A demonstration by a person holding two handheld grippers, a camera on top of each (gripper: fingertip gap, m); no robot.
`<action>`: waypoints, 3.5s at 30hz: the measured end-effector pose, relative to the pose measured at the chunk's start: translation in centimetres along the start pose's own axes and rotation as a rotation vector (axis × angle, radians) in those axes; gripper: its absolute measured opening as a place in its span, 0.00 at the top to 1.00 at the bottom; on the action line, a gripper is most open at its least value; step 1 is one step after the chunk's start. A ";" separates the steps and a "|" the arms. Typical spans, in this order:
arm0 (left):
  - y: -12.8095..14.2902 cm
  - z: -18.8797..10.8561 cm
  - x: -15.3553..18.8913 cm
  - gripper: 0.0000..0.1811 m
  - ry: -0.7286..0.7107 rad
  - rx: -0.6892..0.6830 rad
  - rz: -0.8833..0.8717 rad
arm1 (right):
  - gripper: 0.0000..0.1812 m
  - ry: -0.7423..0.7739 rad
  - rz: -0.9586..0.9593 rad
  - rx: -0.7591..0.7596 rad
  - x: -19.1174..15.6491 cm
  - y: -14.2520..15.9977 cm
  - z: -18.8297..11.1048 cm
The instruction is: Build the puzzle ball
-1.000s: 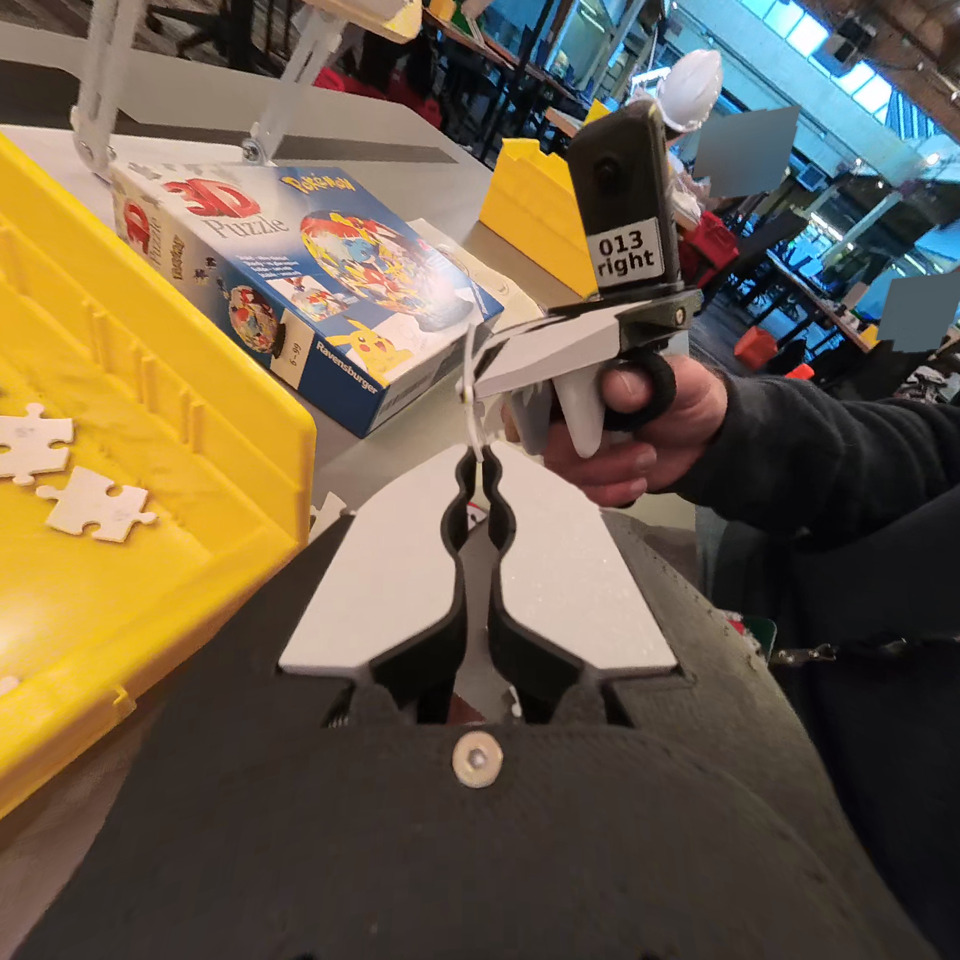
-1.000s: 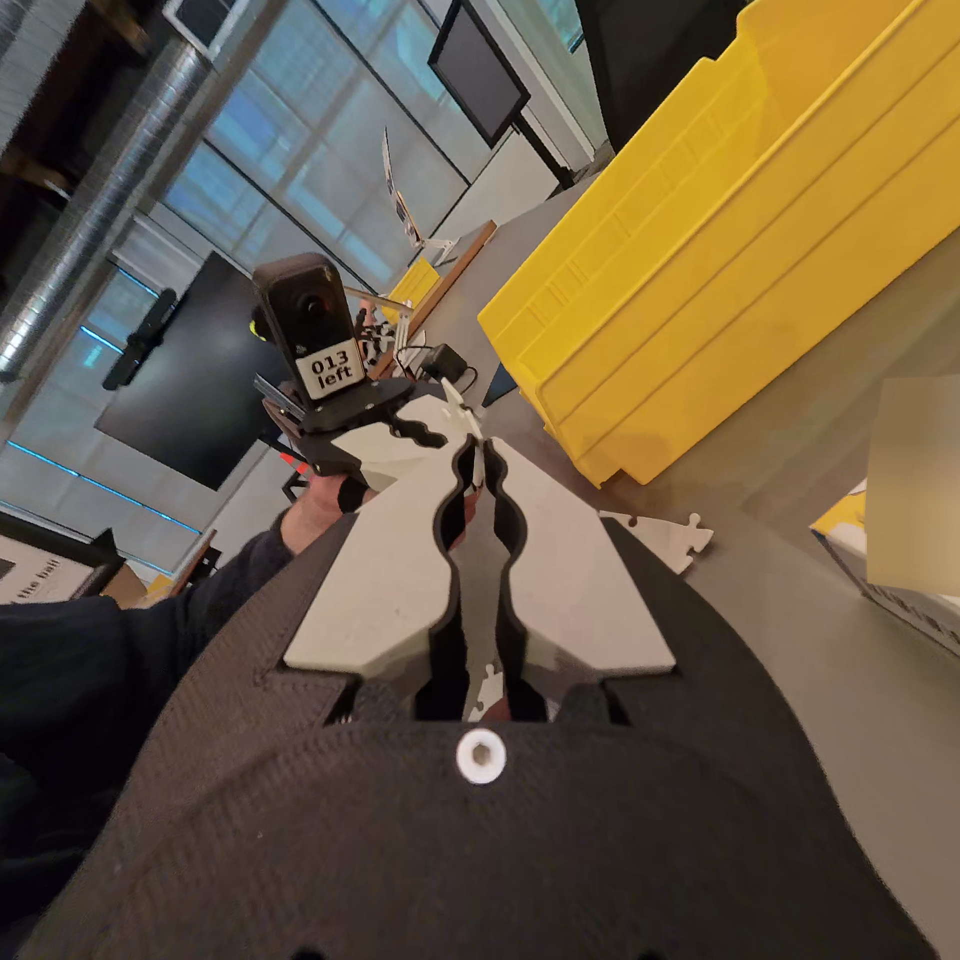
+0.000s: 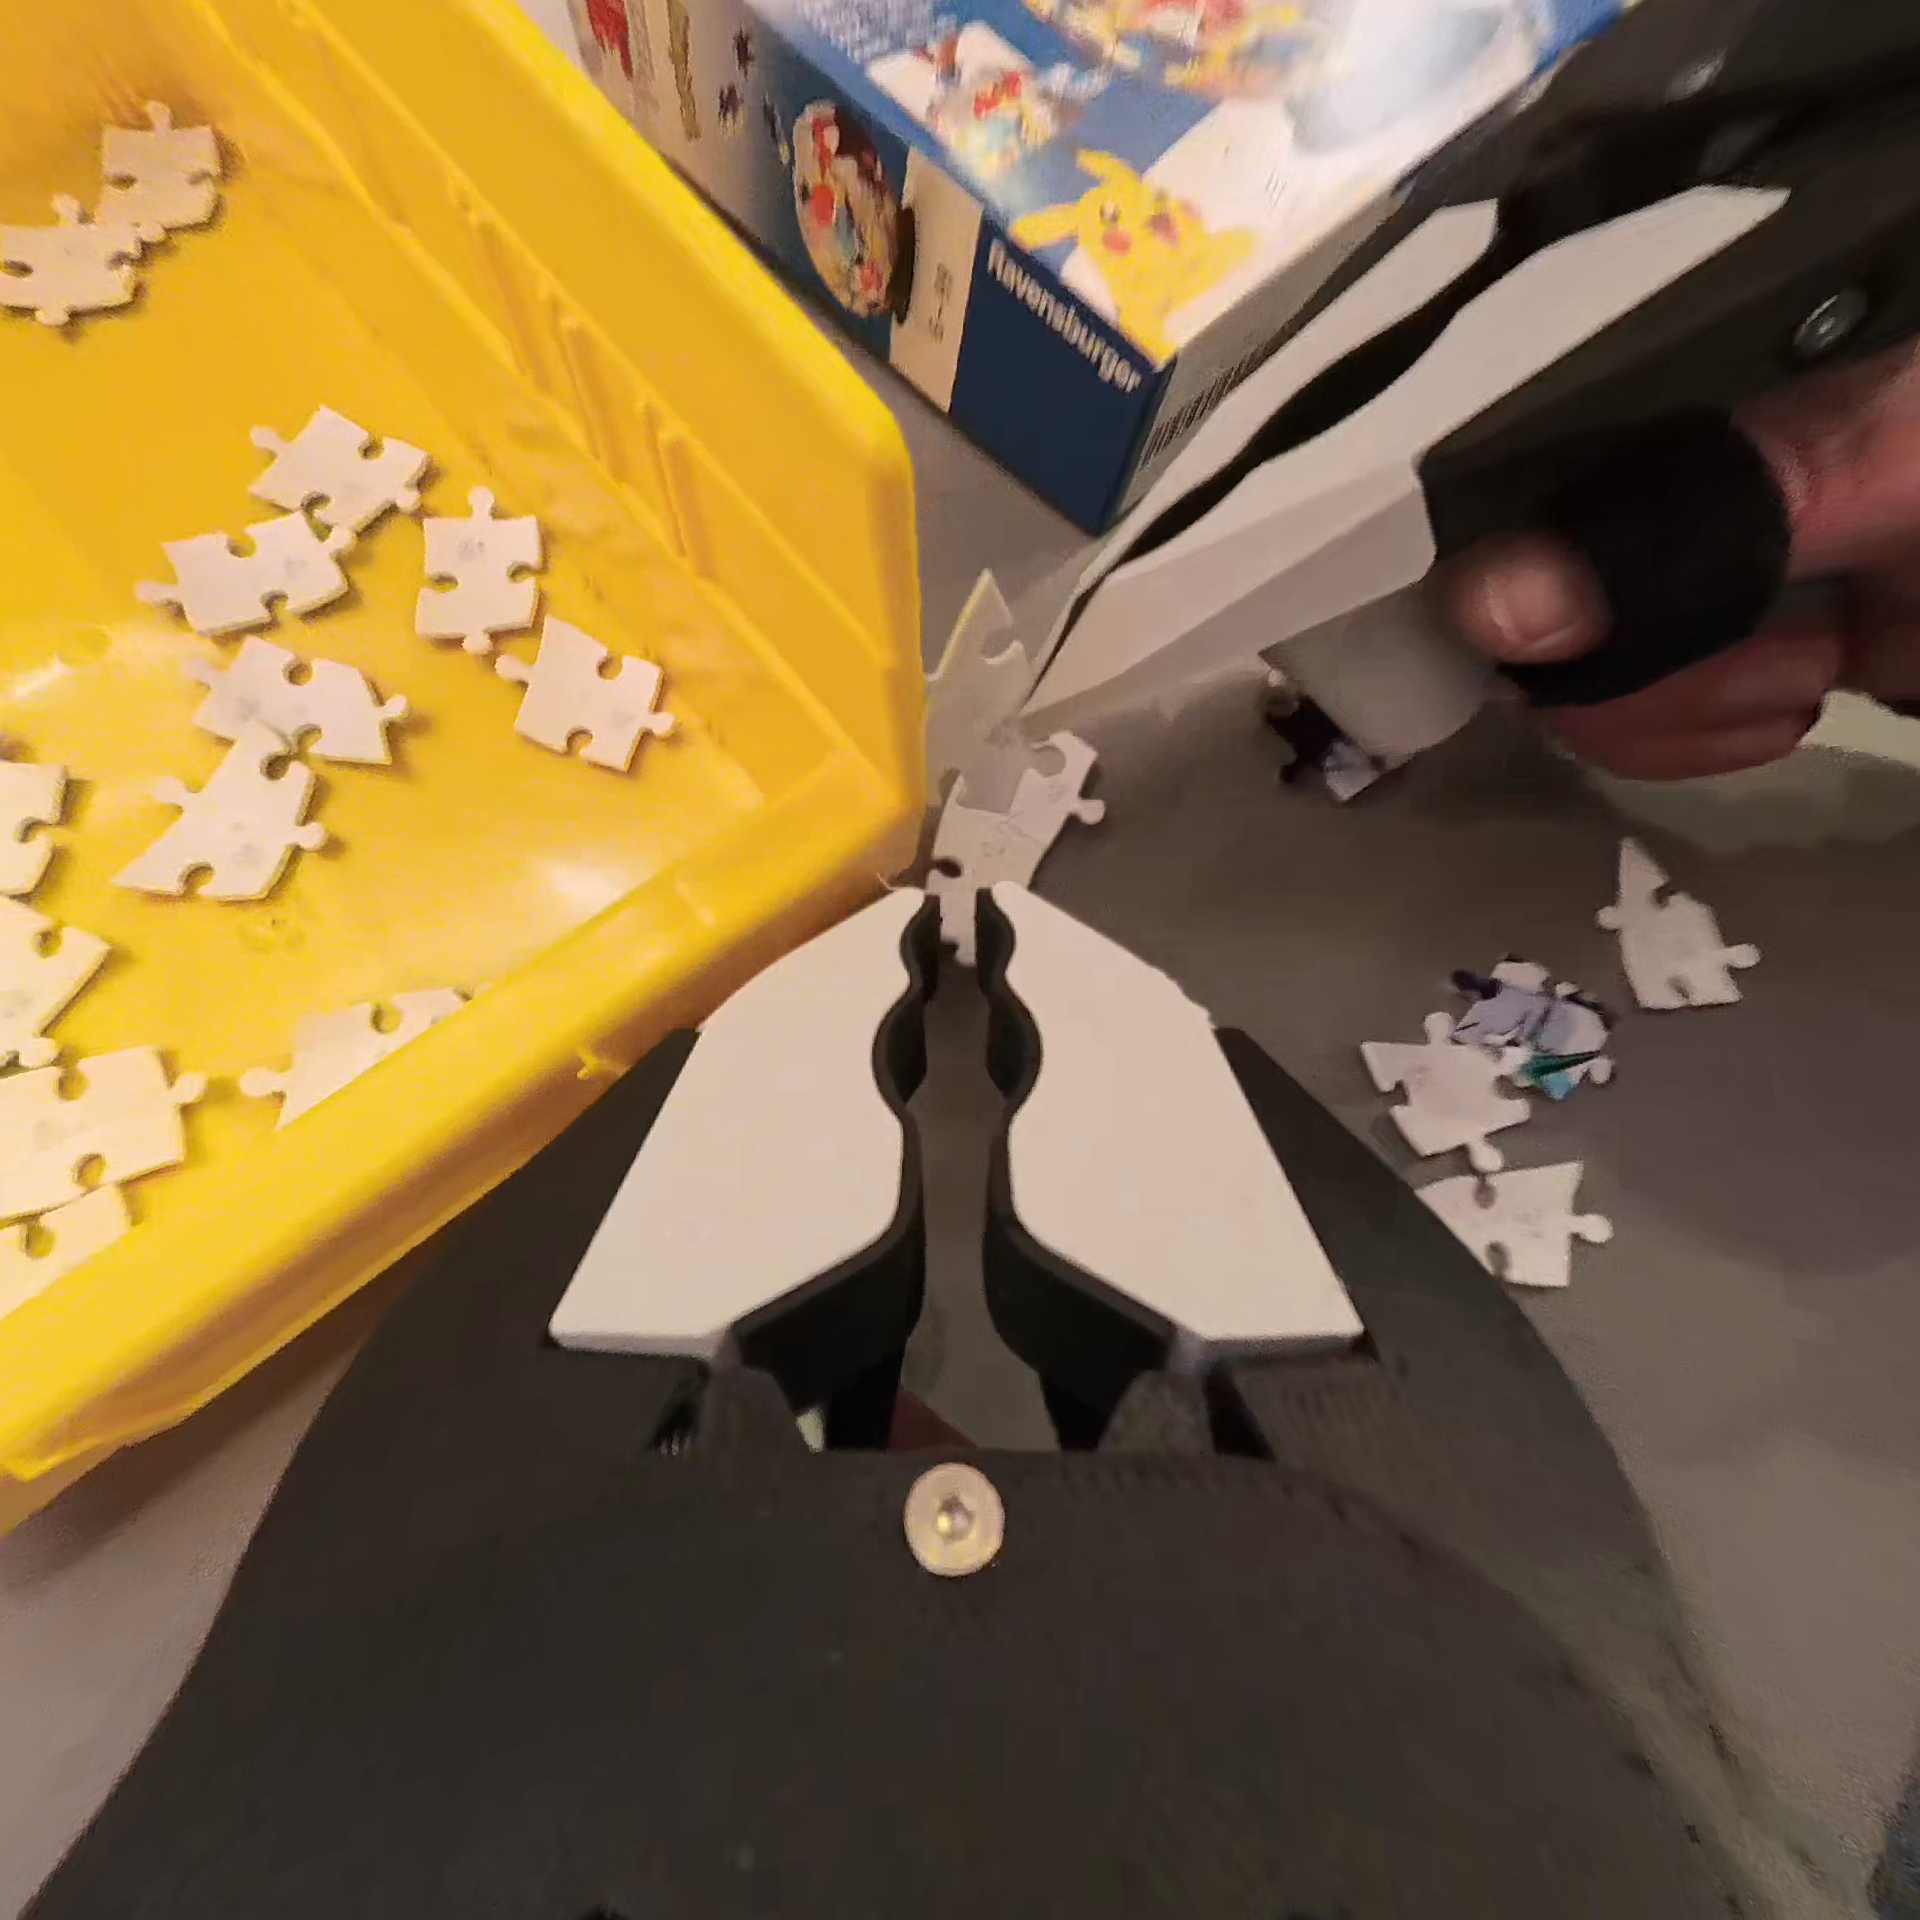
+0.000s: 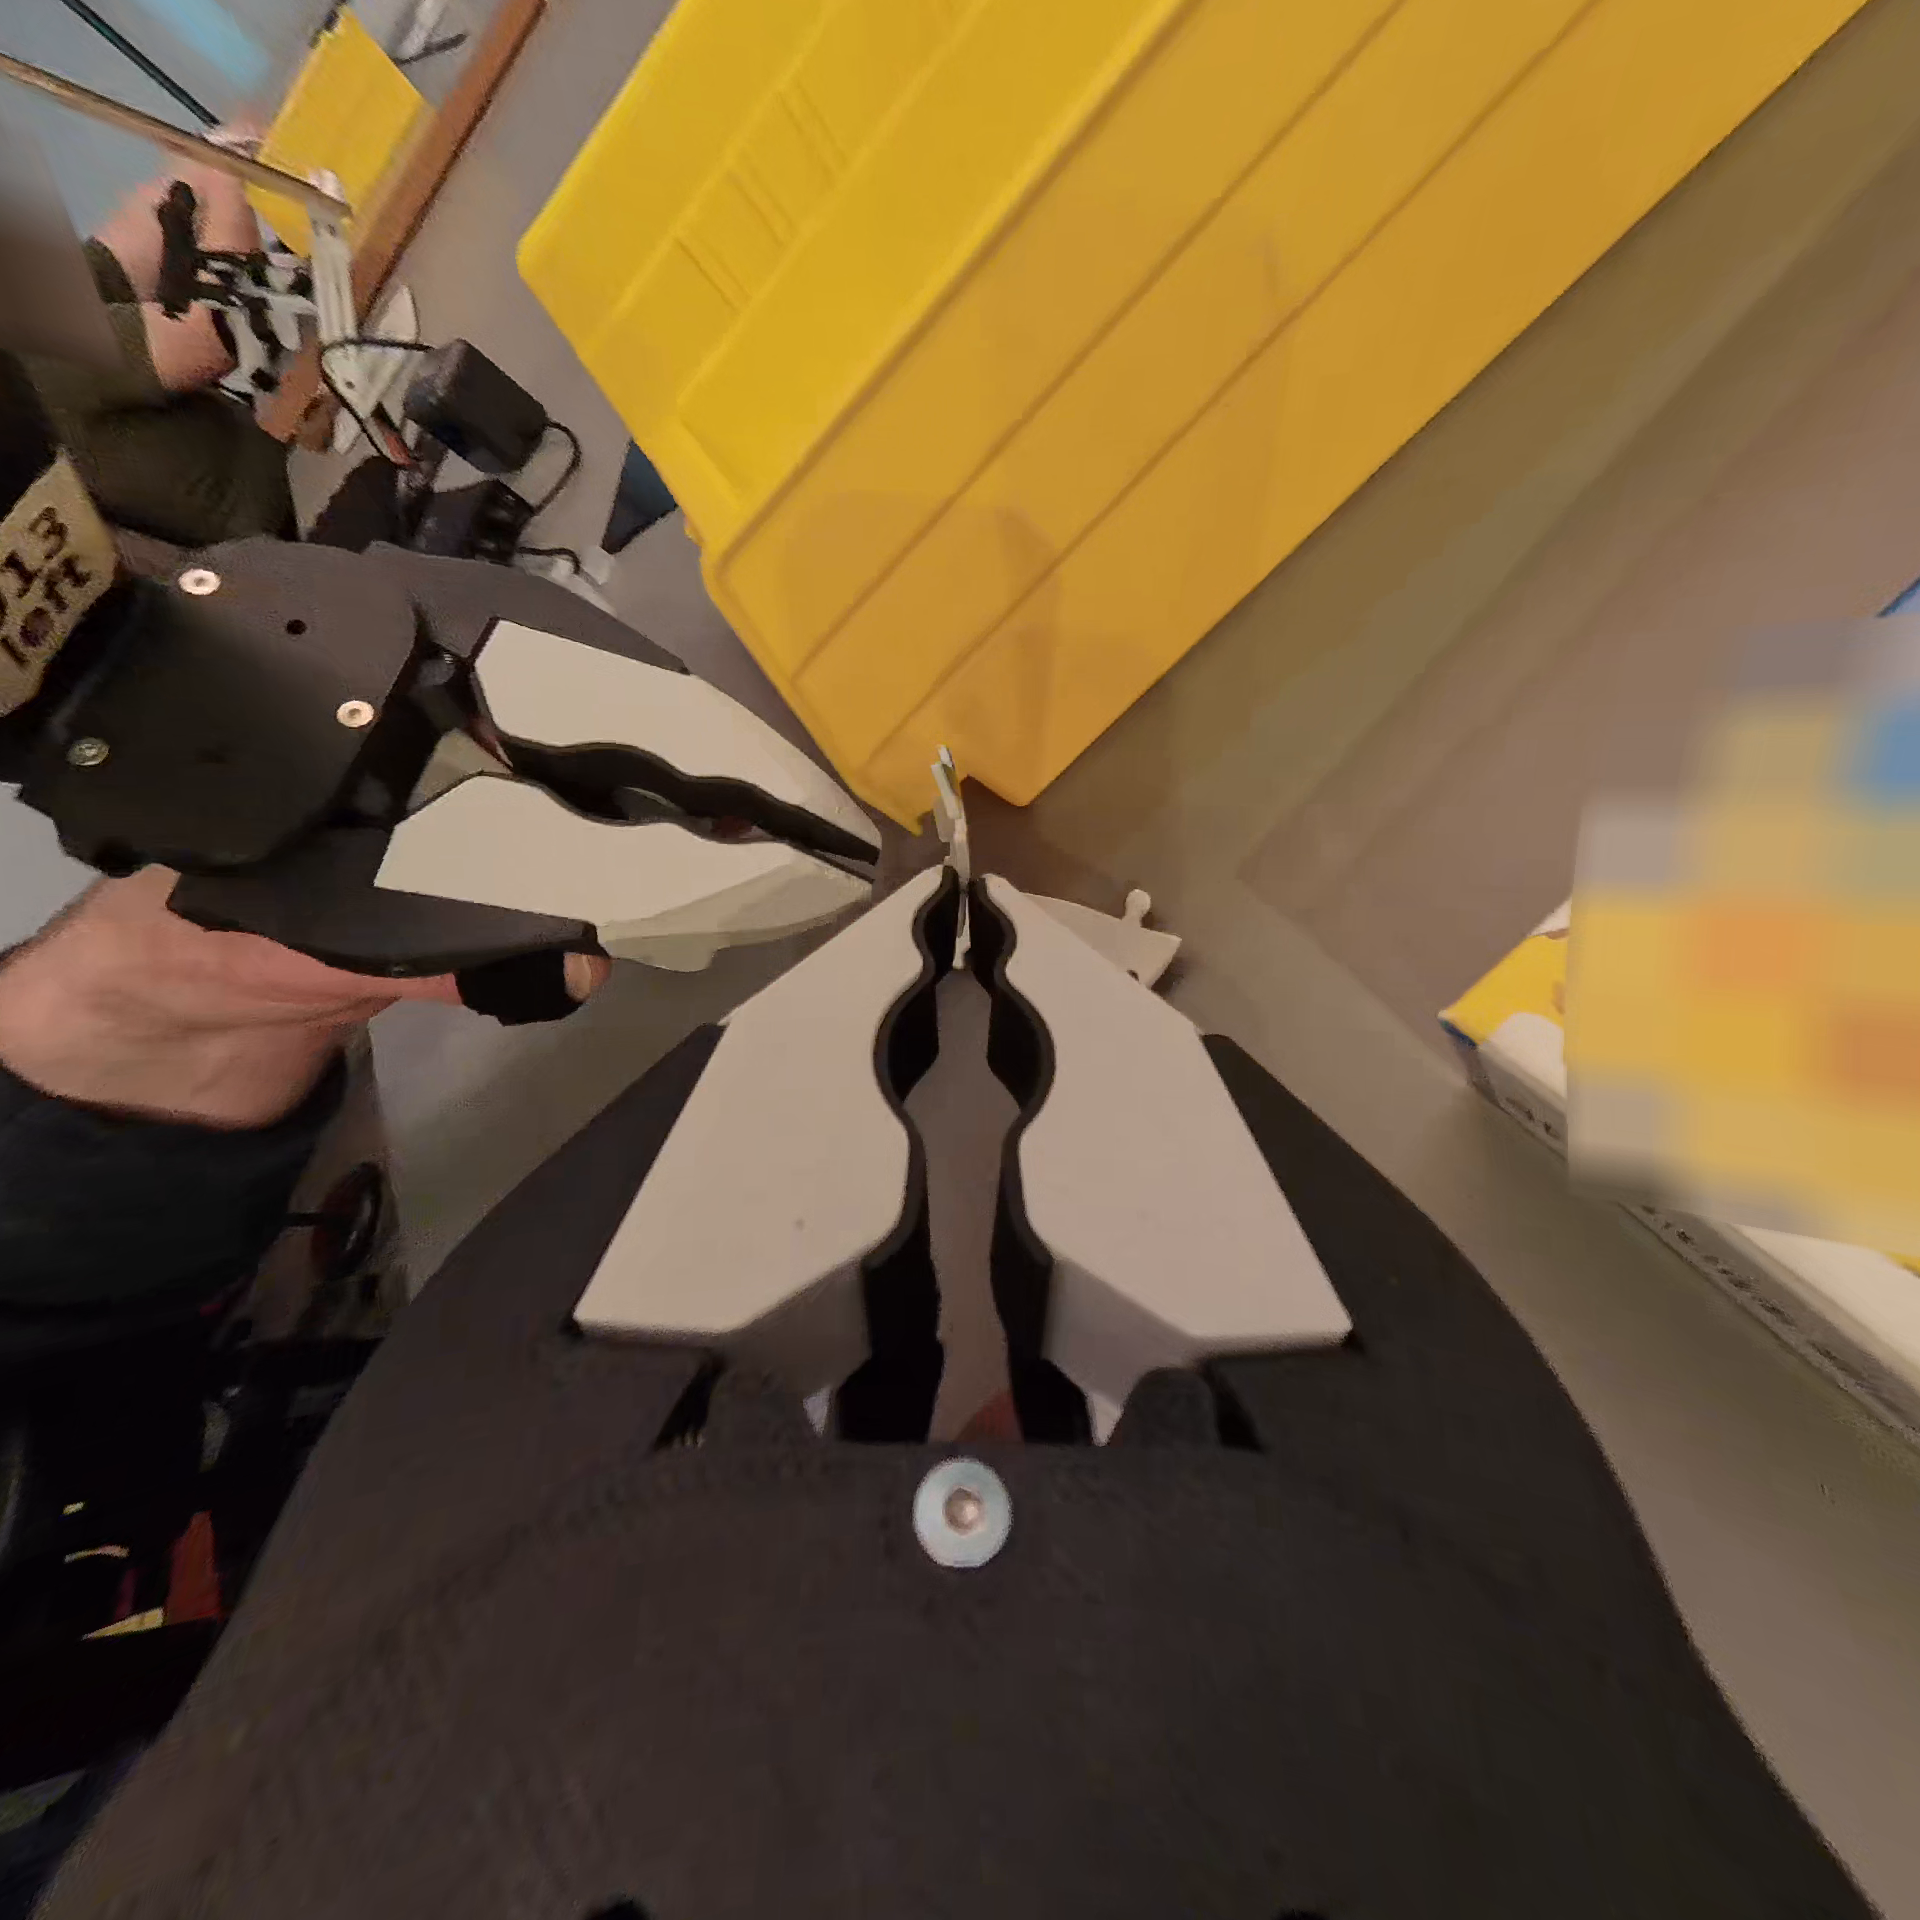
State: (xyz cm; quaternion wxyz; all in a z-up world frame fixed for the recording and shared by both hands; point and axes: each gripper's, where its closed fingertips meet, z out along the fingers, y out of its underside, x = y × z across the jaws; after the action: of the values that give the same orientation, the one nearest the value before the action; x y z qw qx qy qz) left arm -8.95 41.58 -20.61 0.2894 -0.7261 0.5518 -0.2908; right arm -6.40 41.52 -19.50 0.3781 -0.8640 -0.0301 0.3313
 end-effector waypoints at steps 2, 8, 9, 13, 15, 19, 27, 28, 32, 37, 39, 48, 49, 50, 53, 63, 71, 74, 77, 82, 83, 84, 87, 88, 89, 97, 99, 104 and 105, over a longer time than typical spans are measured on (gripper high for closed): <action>0.6 0.3 -0.2 0.96 -0.010 -0.037 -0.001 | 1.00 0.028 -0.020 -0.031 0.4 0.5 0.6; 1.3 0.7 -0.6 0.94 0.000 -0.076 -0.021 | 1.00 0.044 -0.012 -0.047 0.5 0.9 1.8; 1.4 0.9 -0.6 0.93 0.006 -0.084 -0.020 | 1.00 0.047 -0.009 -0.044 0.6 0.9 2.0; 1.5 1.4 -0.6 0.94 0.021 -0.090 -0.019 | 1.00 0.058 0.004 -0.036 0.8 0.8 2.4; 1.6 1.5 -0.6 0.94 0.029 -0.096 -0.020 | 1.00 0.056 0.022 -0.044 0.9 0.9 2.6; 1.8 1.9 -0.3 0.94 0.053 -0.112 -0.014 | 1.00 0.077 0.017 -0.075 1.0 1.1 3.0; 1.8 2.2 -0.2 0.95 0.044 -0.119 0.014 | 0.97 0.123 -0.053 -0.116 1.2 1.5 2.8; 1.8 2.2 -0.2 0.95 0.045 -0.118 0.014 | 0.95 0.125 -0.061 -0.117 1.2 1.5 2.8; 1.8 2.3 -0.2 0.95 0.048 -0.120 0.016 | 0.94 0.158 -0.128 -0.132 1.4 1.4 2.2; 1.7 2.3 -0.1 0.95 0.049 -0.122 0.022 | 0.98 0.186 -0.241 -0.141 1.2 0.7 0.5; 1.7 2.4 -0.1 0.95 0.052 -0.120 0.018 | 1.00 0.156 -0.300 -0.139 0.5 0.3 0.6; 1.6 2.4 -0.1 0.95 0.051 -0.119 0.009 | 1.00 0.144 -0.388 -0.242 1.5 1.5 3.6; 1.6 2.4 -0.2 0.95 0.051 -0.118 0.007 | 1.00 0.149 -0.396 -0.247 1.5 1.5 3.5; 1.6 2.4 -0.2 0.95 0.049 -0.118 0.007 | 1.00 0.157 -0.410 -0.254 1.6 1.6 3.4; 1.6 2.4 -0.2 0.95 0.042 -0.120 0.012 | 1.00 0.151 -0.421 -0.274 1.7 1.9 2.9; 0.8 1.6 1.0 0.94 -0.019 -0.063 0.072 | 1.00 0.146 -0.375 -0.265 1.4 2.5 2.5; 1.6 2.4 0.7 0.95 -0.115 -0.127 0.169 | 1.00 0.115 -0.313 -0.276 1.2 2.8 2.2; 1.6 2.5 0.8 0.95 -0.112 -0.135 0.158 | 1.00 0.099 -0.280 -0.280 1.1 3.0 2.1; 1.6 2.4 0.8 0.95 -0.115 -0.137 0.162 | 1.00 0.086 -0.250 -0.269 1.0 2.9 2.1; 1.7 2.4 0.8 0.96 -0.113 -0.139 0.168 | 0.93 0.143 -0.304 -0.205 1.6 0.9 1.5; 1.7 2.4 0.8 0.96 -0.111 -0.142 0.172 | 0.90 0.169 -0.329 -0.219 2.1 0.8 1.5; 1.7 2.4 0.8 0.96 -0.110 -0.145 0.177 | 0.86 0.178 -0.350 -0.241 2.4 1.0 1.5; 1.8 2.3 0.7 0.96 -0.099 -0.154 0.183 | 0.82 0.187 -0.409 -0.316 2.8 1.8 1.7; 1.8 2.2 0.6 0.96 -0.102 -0.157 0.188 | 0.82 0.205 -0.448 -0.328 2.9 1.9 1.6; 1.9 2.1 0.4 0.96 -0.104 -0.160 0.192 | 0.83 0.220 -0.478 -0.335 2.9 2.0 1.7; 2.1 1.8 0.1 0.95 -0.072 -0.166 0.211 | 0.97 0.214 -0.490 -0.294 2.3 1.9 1.9; 2.1 1.9 0.2 0.96 -0.057 -0.161 0.219 | 0.97 0.208 -0.486 -0.300 2.5 2.2 1.8; 2.0 1.9 0.1 0.96 -0.042 -0.168 0.240 | 1.00 0.195 -0.498 -0.318 2.5 2.3 1.7; 2.0 1.9 0.2 0.96 -0.039 -0.168 0.246 | 1.00 0.190 -0.502 -0.320 2.5 2.3 1.8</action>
State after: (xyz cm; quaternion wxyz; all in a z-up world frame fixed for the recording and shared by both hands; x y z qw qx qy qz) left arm -8.80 41.14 -23.36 0.2716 -0.6804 0.6532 -0.1917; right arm -5.96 41.72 -23.32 0.3086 -0.9051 -0.2589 0.1362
